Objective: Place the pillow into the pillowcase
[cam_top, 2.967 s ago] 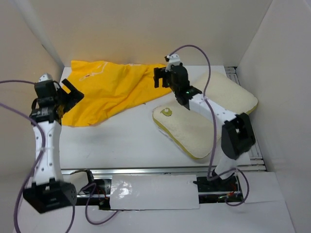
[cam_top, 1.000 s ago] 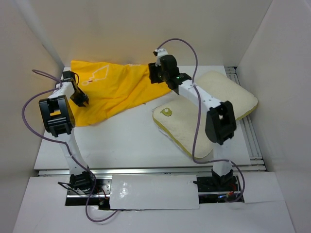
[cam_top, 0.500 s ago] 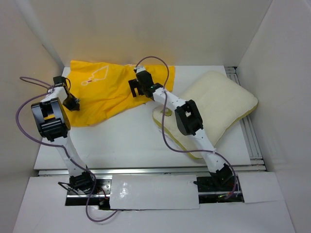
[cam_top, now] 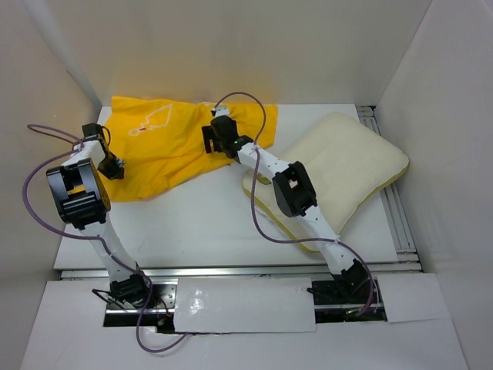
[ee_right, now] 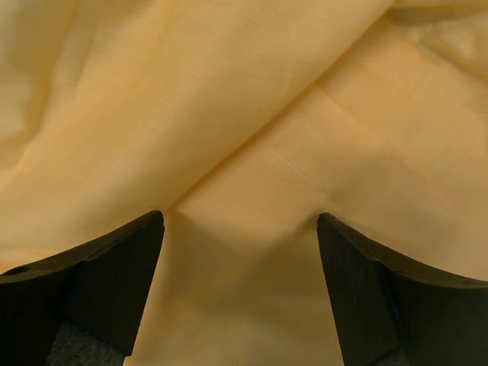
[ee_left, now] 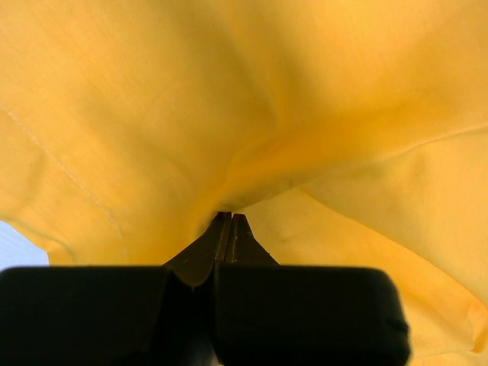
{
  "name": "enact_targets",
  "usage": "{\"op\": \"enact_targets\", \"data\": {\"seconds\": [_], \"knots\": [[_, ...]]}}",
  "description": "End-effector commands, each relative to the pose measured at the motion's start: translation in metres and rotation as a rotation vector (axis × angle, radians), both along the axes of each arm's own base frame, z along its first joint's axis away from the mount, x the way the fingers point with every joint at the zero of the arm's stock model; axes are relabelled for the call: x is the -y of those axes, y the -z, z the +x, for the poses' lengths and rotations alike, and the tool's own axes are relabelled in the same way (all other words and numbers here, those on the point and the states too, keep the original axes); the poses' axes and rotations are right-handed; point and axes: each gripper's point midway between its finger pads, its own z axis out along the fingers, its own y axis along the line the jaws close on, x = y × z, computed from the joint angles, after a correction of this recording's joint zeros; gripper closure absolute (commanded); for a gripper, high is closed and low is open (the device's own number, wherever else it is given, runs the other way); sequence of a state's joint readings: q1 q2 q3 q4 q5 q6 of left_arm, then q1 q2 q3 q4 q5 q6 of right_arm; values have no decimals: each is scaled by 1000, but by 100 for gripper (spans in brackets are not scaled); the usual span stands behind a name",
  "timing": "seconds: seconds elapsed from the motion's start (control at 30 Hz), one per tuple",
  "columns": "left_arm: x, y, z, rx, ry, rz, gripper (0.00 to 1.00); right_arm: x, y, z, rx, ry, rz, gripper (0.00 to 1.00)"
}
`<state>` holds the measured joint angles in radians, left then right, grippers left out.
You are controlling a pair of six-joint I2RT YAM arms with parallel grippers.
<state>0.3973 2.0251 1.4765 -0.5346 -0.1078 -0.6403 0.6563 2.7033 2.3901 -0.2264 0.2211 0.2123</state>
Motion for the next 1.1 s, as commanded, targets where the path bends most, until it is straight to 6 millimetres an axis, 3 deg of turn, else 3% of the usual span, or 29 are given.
{"op": "enact_targets", "data": {"seconds": [0.0,0.1,0.17,0.2,0.23,0.27,0.3,0.4,0.43,0.47,0.5,0.53,0.63,0.67,0.7,0.73,0.77,0.8,0.83,0.87,0.9,0.93,0.97,1.0,1.03,1.07], "knots": [[-9,-25,3,58,-29,39,100,15,22,-1,-52,61,-47,13],[-8,-27,1,60,-29,40,100,13,38,-12,-92,44,-74,15],[-7,-31,4,80,-25,39,100,9,40,-16,-115,25,-56,22],[-8,-32,6,88,-25,43,100,8,40,-17,-119,31,-46,34],[-7,-32,6,88,-10,40,100,6,38,-15,-112,36,-32,52],[-7,-32,6,88,-10,40,100,9,40,-14,-106,49,-38,86],[-7,-28,6,79,-10,36,100,11,28,-11,-85,65,-35,100],[-8,-18,4,53,-15,37,100,14,0,-8,-4,96,-45,100],[-8,-14,3,45,-15,33,100,10,-35,-4,54,83,-3,100],[-7,-8,2,32,-15,28,100,10,-49,-4,75,83,15,100],[-9,-11,5,40,-15,31,100,15,-49,-7,71,62,13,100],[-8,-5,4,31,-23,23,100,11,-73,-14,97,25,61,100],[-8,-1,4,21,-23,19,100,14,-105,-25,132,-23,137,100],[-7,0,1,13,-23,16,100,11,-140,-34,175,-62,190,100],[-7,0,1,13,-23,16,100,19,-145,-36,172,-62,193,100],[-7,0,1,13,-23,16,100,23,-134,-46,146,-74,181,100],[-7,4,1,4,-23,12,100,29,-157,-54,170,-75,198,100],[-8,4,0,1,-27,20,100,33,-160,-61,173,-88,193,100],[-8,4,0,1,-27,20,100,39,-144,-72,144,-104,168,100],[-12,4,-1,1,-36,20,100,43,-144,-78,139,-104,164,100],[-12,4,-1,1,-36,20,100,49,-162,-86,159,-104,178,100],[-11,9,-4,-16,-36,13,100,58,-147,-97,123,-108,140,100],[-11,9,-4,-16,-36,13,100,64,-144,-104,111,-114,118,100],[-12,13,-6,-28,-39,17,100,74,-159,-117,118,-118,112,100],[-11,13,-8,-36,-39,14,100,84,-137,-134,77,-125,62,100],[-11,13,-8,-36,-39,14,100,88,-136,-148,67,-142,41,100]]}}
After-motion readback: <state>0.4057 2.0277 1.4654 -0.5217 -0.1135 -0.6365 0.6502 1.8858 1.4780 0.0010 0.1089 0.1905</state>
